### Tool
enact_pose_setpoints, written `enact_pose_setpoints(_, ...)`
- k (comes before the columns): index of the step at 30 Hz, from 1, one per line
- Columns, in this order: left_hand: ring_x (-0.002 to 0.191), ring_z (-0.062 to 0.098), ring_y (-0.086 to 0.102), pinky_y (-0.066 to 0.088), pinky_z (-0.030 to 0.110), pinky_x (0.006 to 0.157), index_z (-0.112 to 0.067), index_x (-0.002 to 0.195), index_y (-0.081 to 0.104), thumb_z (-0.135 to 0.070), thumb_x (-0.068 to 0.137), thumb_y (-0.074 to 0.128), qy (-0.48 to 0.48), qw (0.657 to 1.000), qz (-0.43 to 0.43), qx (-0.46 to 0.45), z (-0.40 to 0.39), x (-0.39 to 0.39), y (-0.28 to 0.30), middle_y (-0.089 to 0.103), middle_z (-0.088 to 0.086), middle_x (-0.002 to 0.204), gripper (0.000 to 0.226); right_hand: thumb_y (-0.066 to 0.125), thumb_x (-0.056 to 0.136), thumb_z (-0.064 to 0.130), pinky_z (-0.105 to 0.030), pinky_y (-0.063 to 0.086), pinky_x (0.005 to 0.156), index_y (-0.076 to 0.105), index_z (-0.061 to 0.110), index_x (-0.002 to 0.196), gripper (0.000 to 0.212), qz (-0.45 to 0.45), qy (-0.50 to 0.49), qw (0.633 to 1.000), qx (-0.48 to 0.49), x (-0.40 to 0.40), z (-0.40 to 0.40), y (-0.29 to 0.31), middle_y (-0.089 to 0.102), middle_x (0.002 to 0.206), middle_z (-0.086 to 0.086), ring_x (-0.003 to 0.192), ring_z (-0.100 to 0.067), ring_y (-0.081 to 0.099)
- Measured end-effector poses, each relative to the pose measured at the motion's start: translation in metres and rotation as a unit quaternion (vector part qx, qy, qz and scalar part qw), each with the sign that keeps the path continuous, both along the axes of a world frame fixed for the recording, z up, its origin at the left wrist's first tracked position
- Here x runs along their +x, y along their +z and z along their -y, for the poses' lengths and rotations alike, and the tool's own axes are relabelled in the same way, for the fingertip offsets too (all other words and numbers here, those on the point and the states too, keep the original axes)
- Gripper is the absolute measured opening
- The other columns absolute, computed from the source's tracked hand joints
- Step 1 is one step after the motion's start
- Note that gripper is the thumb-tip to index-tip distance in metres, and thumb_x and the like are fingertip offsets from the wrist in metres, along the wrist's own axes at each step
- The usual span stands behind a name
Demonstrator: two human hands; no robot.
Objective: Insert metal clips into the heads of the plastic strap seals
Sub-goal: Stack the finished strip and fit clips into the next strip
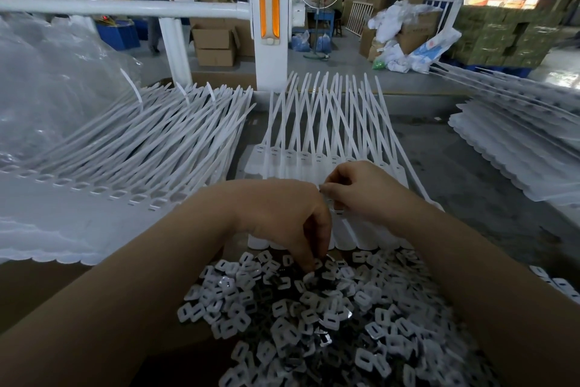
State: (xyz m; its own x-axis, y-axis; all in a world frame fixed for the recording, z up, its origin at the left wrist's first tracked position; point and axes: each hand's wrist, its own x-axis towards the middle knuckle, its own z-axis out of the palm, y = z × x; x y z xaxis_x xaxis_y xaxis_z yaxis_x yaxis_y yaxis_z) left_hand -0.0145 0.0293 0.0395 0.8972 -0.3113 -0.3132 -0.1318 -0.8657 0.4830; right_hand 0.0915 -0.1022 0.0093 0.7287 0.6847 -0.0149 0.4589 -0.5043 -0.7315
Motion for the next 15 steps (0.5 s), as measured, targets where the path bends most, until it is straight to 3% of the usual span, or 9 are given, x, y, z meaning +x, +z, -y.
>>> enact_pose_setpoints(4, 0.063, -0.010, 0.060, 0.041, 0.003, 0.056, -0.033, 0.075, 0.066, -0.029, 0.078, 0.080, 0.004, 1.000, -0.005, -0.007, -0.001, -0.001, 0.001, 0.064, -0.028, 0.068, 0.015, 0.063, 0.093, 0.029, -0.031, 0.057, 0.070, 0.064, 0.021, 0.085, 0.011, -0.001, 0.003, 1.000, -0.006, -0.001, 0.000, 0.002, 0.067, 0.076, 0.004, 0.064, -0.005, 0.066)
enact_pose_setpoints(8, 0.065, 0.004, 0.067, 0.052, 0.014, 0.064, -0.023, 0.080, 0.070, -0.024, 0.080, 0.079, 0.096, 0.985, 0.075, -0.121, -0.017, -0.002, 0.006, 0.072, -0.006, 0.074, 0.008, 0.063, 0.092, 0.029, -0.012, 0.042, 0.049, 0.066, 0.023, 0.084, 0.010, -0.030, 0.016, 0.999, 0.011, -0.003, 0.003, 0.008, 0.067, 0.070, 0.006, 0.051, 0.005, 0.058)
enact_pose_setpoints(11, 0.067, 0.015, 0.069, 0.057, 0.023, 0.066, -0.014, 0.082, 0.071, -0.015, 0.079, 0.080, 0.168, 0.953, 0.146, -0.208, -0.028, -0.002, 0.004, 0.073, 0.004, 0.075, 0.009, 0.067, 0.089, 0.032, -0.019, 0.042, 0.054, 0.071, 0.025, 0.080, 0.012, -0.074, 0.022, 0.996, 0.036, -0.004, 0.005, 0.013, 0.070, 0.069, 0.004, 0.053, 0.000, 0.055)
enact_pose_setpoints(15, 0.064, 0.010, 0.069, 0.049, 0.012, 0.060, -0.010, 0.079, 0.071, -0.008, 0.076, 0.082, 0.178, 0.932, 0.215, -0.231, -0.029, -0.002, 0.000, 0.073, 0.001, 0.073, 0.012, 0.066, 0.089, 0.032, -0.024, 0.040, 0.057, 0.075, 0.020, 0.080, 0.018, -0.117, 0.026, 0.992, 0.049, -0.004, 0.007, 0.016, 0.074, 0.078, 0.000, 0.062, -0.007, 0.051)
